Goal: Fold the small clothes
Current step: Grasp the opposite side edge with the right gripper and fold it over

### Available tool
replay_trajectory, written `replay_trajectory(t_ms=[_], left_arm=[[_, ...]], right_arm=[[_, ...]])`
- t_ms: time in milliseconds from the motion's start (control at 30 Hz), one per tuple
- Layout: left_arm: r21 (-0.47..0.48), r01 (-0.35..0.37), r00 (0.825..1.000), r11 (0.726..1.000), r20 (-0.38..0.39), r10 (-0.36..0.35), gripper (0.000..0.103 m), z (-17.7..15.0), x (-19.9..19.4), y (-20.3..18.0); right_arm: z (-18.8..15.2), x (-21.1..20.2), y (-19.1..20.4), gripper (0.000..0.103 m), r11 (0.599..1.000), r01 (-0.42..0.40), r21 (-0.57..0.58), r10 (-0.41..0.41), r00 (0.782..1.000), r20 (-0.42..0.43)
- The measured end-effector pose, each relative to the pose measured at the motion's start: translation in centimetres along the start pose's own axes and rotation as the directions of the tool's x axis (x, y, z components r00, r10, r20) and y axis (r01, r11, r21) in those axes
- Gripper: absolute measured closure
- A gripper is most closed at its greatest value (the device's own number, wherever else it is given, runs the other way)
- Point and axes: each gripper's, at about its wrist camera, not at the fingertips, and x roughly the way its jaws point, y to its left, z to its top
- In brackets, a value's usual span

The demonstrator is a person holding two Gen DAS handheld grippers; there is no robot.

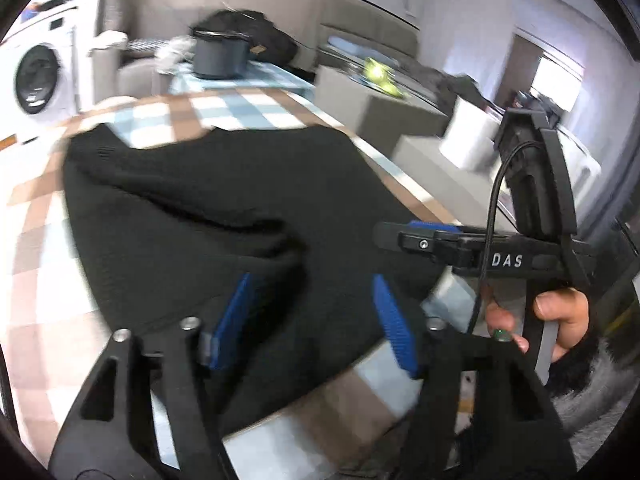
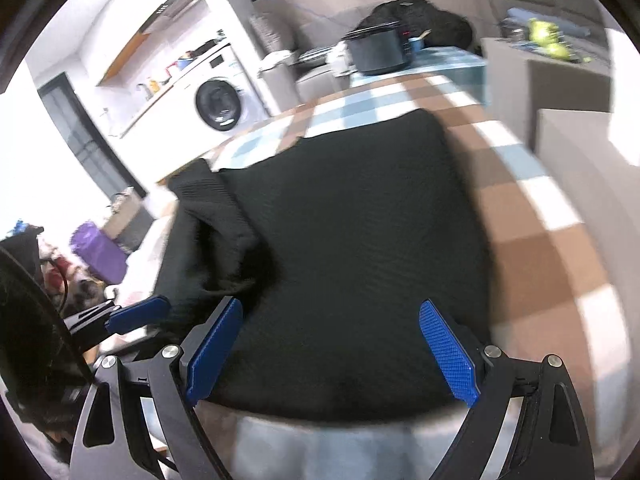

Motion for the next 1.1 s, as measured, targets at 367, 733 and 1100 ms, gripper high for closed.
replay_trajectory(t_ms=[367, 733, 1100], left_arm=[[-0.284, -0.241, 0.968, 0.928, -0.001, 0.251, 0.037, -3.7, -5.7, 10.4], [-0.309, -0.239, 0.965, 0.920, 0.031, 0.261, 0.037, -2.7, -5.6, 13.7], [-0.196, -0.177, 0.984, 0.965, -0.053, 0.170, 0.037, -0.6, -0.1, 10.2]], right_arm=[[2.4, 9.2, 4.5, 0.024, 0.986, -0.162, 0.049, 0.167, 0.977, -0.132], [1.7, 0.4, 5.6, 0.094, 0.888, -0.454, 0.068, 0.455, 0.891, 0.006], [-1.7, 2.7, 1.2, 0.077, 0.990, -0.094, 0.101, 0.112, 0.974, -0.197]])
